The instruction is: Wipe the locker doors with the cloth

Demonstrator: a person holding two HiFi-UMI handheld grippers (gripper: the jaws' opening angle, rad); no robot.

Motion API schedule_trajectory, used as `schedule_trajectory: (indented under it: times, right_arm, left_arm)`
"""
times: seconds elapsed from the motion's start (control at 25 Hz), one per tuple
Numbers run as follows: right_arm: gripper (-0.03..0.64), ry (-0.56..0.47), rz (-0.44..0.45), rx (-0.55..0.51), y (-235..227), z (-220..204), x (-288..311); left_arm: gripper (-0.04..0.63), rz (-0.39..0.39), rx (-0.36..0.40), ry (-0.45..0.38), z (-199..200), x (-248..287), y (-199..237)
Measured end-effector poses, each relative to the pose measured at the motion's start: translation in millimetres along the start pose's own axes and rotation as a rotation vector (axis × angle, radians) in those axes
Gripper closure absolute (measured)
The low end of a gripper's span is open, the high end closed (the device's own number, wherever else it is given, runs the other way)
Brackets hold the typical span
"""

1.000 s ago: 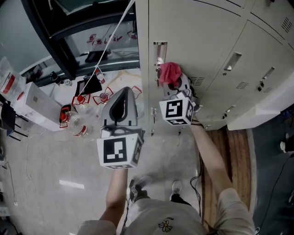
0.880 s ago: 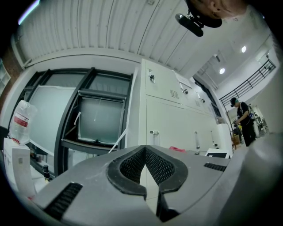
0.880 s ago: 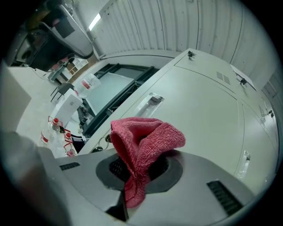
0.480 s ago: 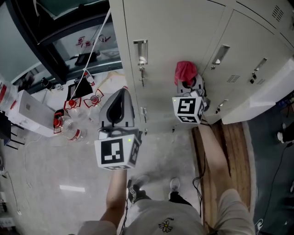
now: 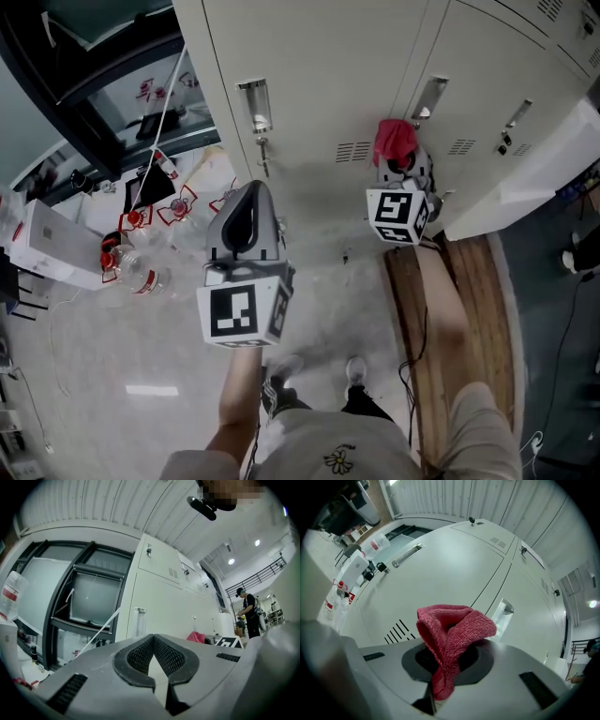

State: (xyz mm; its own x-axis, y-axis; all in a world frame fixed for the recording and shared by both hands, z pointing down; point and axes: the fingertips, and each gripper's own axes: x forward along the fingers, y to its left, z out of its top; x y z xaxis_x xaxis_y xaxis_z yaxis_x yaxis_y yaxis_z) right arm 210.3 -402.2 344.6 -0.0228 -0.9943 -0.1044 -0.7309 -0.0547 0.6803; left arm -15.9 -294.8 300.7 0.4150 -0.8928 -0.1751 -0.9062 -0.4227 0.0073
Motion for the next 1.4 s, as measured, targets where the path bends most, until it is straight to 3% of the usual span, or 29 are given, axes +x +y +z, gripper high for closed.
schedule_trajectory:
  times: [0.4, 0.56, 0.76, 1.0, 1.16, 1.4]
  right_arm:
    - [0.586, 0.013, -0.024, 0.024, -5, -5, 0]
    - [0.584, -0.032, -0.003, 0.049, 6, 15, -13]
    - [0.586, -0.161, 0.054, -0.009, 45, 79, -47]
    - [0.586, -0.227, 0.195, 0.102, 120, 135, -70]
    - [0.586, -0.286, 0.239, 0.161, 164, 160, -66]
    - [0.586, -0.262, 0.251, 0.122, 210, 160, -35]
  left_arm:
    - [0.578, 0.023, 0.012, 0.013, 0, -6, 13]
    - [0.578, 0.041, 0.016, 0.013, 0, -15, 23]
    - [0.578, 0.076, 0.006, 0.013, 2, -28, 39]
    - [0.578, 0.11, 0.002, 0.001, 1, -42, 54]
    - [0.578, 0.124, 0.005, 0.007, -5, -49, 61]
    - [0.578, 0.167, 0.012, 0.032, -17, -64, 76]
